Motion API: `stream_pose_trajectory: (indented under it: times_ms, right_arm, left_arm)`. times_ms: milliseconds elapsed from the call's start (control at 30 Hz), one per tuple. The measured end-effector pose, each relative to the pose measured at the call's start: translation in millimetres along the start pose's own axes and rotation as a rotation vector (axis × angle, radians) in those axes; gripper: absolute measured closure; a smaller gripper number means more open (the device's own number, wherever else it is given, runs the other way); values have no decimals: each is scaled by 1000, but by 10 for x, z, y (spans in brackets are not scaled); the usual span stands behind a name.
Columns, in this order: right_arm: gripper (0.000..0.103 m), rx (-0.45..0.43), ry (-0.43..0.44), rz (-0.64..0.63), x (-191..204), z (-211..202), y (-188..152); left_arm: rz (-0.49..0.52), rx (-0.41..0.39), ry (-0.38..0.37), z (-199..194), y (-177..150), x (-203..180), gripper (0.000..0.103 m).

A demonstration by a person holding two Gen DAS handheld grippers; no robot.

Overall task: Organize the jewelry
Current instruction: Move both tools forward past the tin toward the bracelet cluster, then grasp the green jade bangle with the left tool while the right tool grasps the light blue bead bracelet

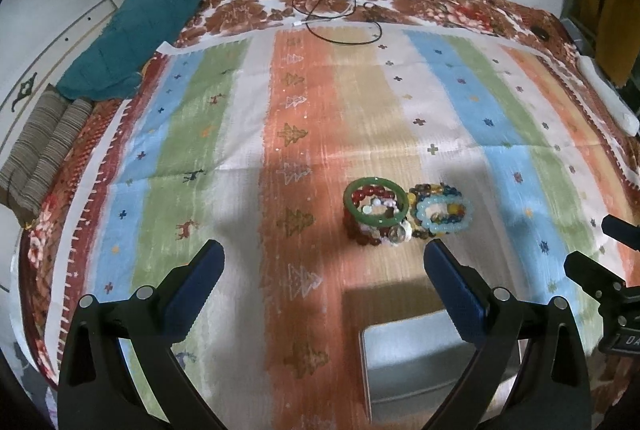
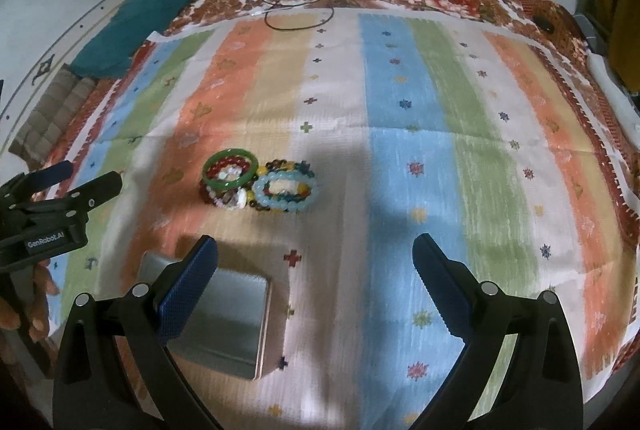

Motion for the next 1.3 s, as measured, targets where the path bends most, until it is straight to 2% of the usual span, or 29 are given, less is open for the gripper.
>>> stream_pose_trajectory:
  times_ms: [333,933,1100,1133,1167,1300]
  right_arm:
    - [4,69,33,-20,45,311,120]
    - [5,142,-43,-56,52,835,281]
    - [6,173,-45,-47,39,976,337]
    - [13,178,-47,-48,48,992,337]
    - [14,182,-49,-49,48,1016,341]
    - [14,195,-49,-50,70,1129,367]
  left_arm:
    - [3,54,-29,299,141,20,6]
    - [13,142,-41,863,251,31,13]
    - [6,167,-51,1036,268,59,19]
    - [6,171,-54,1058,274,59,20]
    - [5,173,-54,1080,279,62,22]
    - [-1,192,-75,1186,293,55,27]
Point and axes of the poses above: each gripper's, at about its wrist camera, not at the fingertips, and z roughly the way its jaws point, x to its left, y to its top, the point moved 2 cm from there along z, roughly the way its jaws point, and after that the axes turned 5 degrees about z, right-handed, at the moved point
